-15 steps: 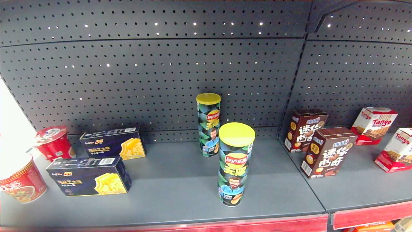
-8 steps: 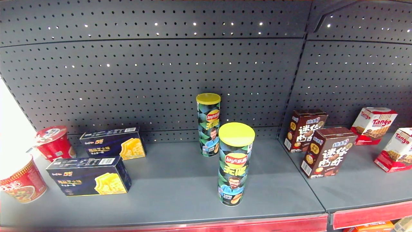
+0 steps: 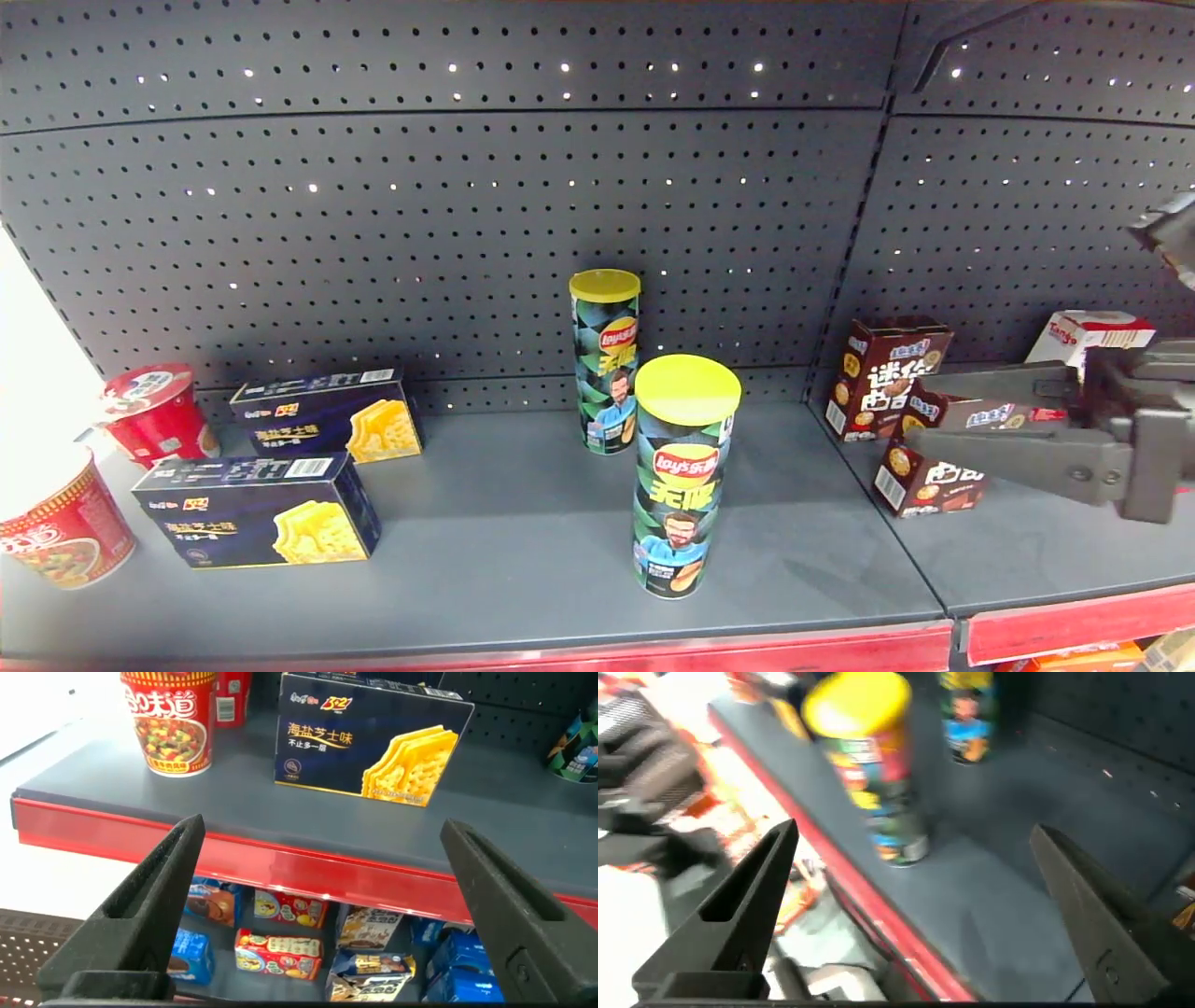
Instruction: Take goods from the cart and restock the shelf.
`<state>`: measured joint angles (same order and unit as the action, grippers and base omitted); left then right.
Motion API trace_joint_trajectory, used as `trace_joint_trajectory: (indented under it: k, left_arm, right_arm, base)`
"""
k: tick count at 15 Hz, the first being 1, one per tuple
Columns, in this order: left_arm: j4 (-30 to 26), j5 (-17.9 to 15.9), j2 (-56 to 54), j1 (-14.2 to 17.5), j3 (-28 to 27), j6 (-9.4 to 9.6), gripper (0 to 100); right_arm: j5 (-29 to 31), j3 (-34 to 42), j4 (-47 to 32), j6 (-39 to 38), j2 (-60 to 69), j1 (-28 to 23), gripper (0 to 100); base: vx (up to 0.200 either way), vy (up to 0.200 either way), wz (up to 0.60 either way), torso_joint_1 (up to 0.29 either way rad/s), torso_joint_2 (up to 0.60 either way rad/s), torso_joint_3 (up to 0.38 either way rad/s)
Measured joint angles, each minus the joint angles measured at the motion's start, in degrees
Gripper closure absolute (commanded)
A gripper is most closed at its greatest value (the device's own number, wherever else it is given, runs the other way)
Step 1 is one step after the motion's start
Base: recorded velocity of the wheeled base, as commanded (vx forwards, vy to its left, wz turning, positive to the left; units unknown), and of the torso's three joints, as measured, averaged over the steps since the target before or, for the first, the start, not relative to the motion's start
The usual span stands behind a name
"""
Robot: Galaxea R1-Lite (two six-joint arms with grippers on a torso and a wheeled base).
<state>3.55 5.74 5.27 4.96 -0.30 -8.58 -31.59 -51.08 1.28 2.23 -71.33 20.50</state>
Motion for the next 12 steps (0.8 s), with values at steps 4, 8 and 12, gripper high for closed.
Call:
trace_joint_trajectory:
  k: [4, 8, 12]
  left_arm:
    - [-0.05, -0.13, 0.02, 0.02, -0.05, -0.11, 0]
    - [-0.05, -0.05, 0.05, 0.00, -0.07, -0.74, 0]
    - [0.00, -0.06, 0.05, 0.00, -0.07, -0.67, 0]
  right_arm:
    - [8.22, 0.83, 3.86, 0.04, -6.21, 2.91, 0]
    - [14.41, 1.44, 1.72, 0.06, -9.20, 6.51, 0]
    - [16.04, 1.50, -0.49, 0.06, -11.03, 9.57, 0]
  base:
    - [0.000, 0.000, 0.00, 0.000, 0.00, 0.000]
    - [0.000, 0.000, 0.00, 0.000, 0.00, 0.000]
    - [0.000, 0.000, 0.00, 0.000, 0.00, 0.000]
